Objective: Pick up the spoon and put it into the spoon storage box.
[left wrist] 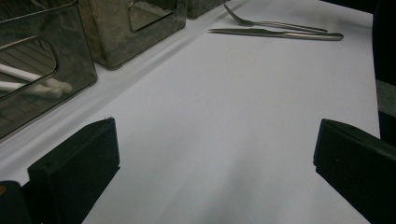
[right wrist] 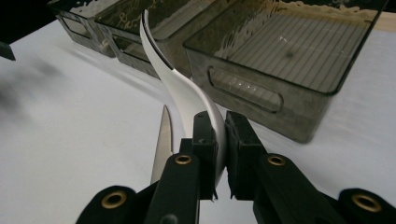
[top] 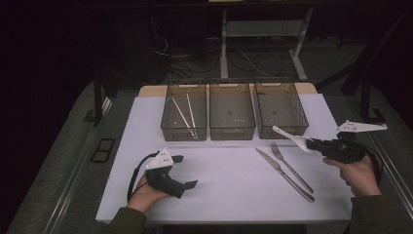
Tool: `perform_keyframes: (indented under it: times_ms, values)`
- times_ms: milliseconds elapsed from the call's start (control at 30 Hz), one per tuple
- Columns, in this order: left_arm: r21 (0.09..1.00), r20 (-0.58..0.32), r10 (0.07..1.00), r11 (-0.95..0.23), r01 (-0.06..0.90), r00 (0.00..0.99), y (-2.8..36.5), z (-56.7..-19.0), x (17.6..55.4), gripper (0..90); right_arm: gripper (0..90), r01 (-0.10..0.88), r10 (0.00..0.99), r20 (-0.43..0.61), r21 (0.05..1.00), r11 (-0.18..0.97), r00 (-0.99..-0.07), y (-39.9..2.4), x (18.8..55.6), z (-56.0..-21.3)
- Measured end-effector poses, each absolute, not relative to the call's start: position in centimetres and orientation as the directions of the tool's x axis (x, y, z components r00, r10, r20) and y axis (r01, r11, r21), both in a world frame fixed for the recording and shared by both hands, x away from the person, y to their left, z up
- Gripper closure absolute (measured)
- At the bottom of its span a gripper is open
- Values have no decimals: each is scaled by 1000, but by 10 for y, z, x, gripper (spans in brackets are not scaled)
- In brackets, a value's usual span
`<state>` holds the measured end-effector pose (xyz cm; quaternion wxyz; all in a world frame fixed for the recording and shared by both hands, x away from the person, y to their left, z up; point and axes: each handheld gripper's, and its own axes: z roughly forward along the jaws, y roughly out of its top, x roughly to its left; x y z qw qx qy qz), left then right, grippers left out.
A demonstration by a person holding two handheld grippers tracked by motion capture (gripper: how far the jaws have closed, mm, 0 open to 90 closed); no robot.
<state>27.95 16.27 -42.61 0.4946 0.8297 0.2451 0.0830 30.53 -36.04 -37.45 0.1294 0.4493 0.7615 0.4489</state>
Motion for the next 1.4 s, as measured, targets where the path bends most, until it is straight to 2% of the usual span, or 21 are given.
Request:
perform_keyframes:
  times_ms: [1400]
  values:
    - [869,-112,488,-375,324,865,162,-424,278,0,828,530,773,167,812,244,-612,-278,372,-360]
